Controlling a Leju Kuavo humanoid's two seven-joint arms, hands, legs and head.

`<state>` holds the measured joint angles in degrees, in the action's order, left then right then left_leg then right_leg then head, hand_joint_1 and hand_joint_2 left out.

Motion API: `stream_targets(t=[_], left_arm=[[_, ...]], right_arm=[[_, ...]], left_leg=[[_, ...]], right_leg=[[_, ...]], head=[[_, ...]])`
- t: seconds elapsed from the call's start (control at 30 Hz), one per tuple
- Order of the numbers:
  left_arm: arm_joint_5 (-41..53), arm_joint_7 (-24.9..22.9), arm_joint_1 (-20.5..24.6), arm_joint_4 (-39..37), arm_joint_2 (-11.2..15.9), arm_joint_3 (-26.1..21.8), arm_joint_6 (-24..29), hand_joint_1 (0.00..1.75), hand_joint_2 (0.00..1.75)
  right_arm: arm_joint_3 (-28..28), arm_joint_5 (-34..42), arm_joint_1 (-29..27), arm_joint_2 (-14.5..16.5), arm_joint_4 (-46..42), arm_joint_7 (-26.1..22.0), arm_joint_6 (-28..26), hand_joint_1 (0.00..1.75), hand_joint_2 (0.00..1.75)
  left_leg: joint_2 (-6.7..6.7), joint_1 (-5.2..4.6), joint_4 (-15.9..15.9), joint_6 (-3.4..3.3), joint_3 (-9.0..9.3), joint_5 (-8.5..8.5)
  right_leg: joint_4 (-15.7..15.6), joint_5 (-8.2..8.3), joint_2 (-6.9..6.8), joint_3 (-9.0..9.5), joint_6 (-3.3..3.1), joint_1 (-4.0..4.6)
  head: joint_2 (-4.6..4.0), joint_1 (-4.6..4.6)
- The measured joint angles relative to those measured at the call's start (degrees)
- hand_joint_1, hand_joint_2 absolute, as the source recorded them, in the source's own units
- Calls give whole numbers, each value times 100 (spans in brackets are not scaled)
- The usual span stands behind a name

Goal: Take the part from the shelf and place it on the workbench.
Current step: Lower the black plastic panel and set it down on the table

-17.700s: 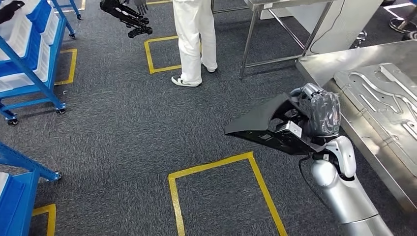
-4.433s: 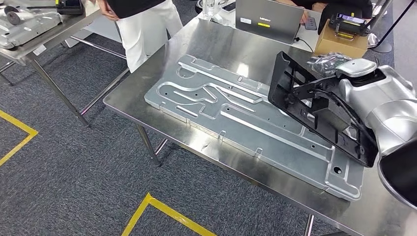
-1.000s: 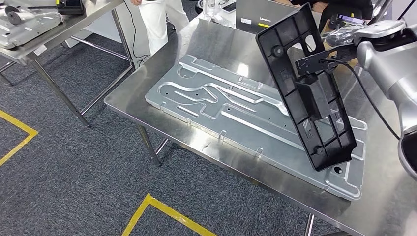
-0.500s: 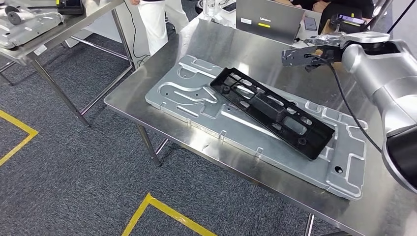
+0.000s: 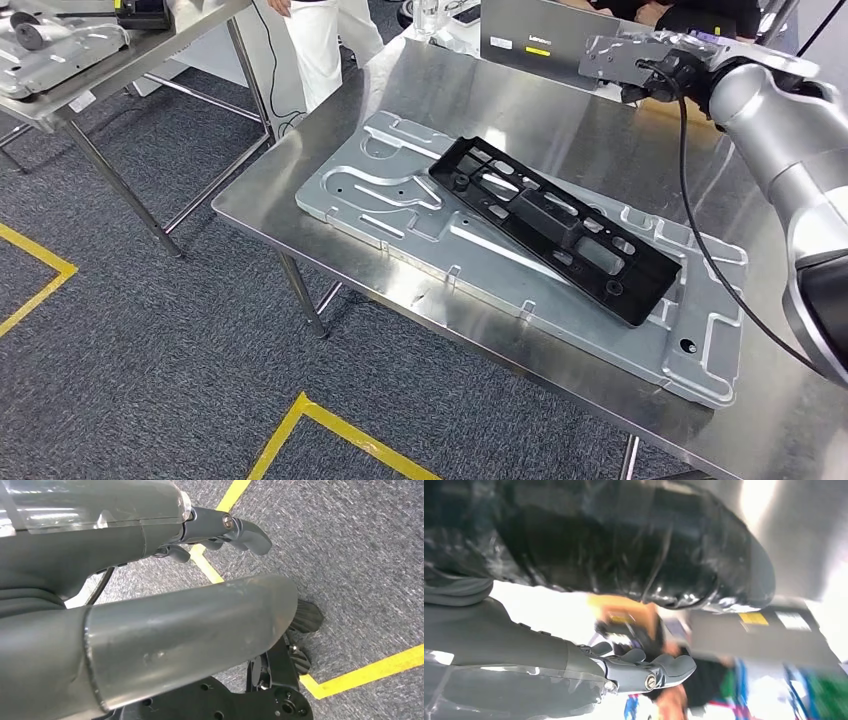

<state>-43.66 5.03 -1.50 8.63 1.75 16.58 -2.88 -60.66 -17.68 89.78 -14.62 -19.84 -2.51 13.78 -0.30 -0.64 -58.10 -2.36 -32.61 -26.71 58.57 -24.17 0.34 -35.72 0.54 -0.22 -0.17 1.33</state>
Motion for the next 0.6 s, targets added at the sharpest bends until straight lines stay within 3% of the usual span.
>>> stream_targets(t=[0.1,0.2,0.43,0.6], left_arm=[[40,48,-2,0,-18,13,40,0,0],[52,69,0,-2,-32,39,77,0,0],[52,24,4,-20,-34,118,111,0,0],[50,-13,4,-63,-33,143,138,0,0]], right_arm=[[379,443,-141,-116,-383,-210,-371,0,0],[813,695,-221,-185,-804,-161,-416,0,0],[1280,574,-418,-205,-1368,-214,-490,0,0],[1450,550,-578,-209,-1569,-303,-509,0,0]], left_leg=[[0,0,0,0,-1,0],[1,-2,-3,0,-3,-1],[1,-9,-32,-14,-17,-9],[-3,-7,-1,-79,-14,23]], right_leg=[[0,0,0,0,0,0],[-2,1,1,-1,1,-4],[-8,12,0,-1,26,-30],[-16,25,-2,4,83,-40]], head=[[0,0],[0,1],[0,-1],[0,-2]])
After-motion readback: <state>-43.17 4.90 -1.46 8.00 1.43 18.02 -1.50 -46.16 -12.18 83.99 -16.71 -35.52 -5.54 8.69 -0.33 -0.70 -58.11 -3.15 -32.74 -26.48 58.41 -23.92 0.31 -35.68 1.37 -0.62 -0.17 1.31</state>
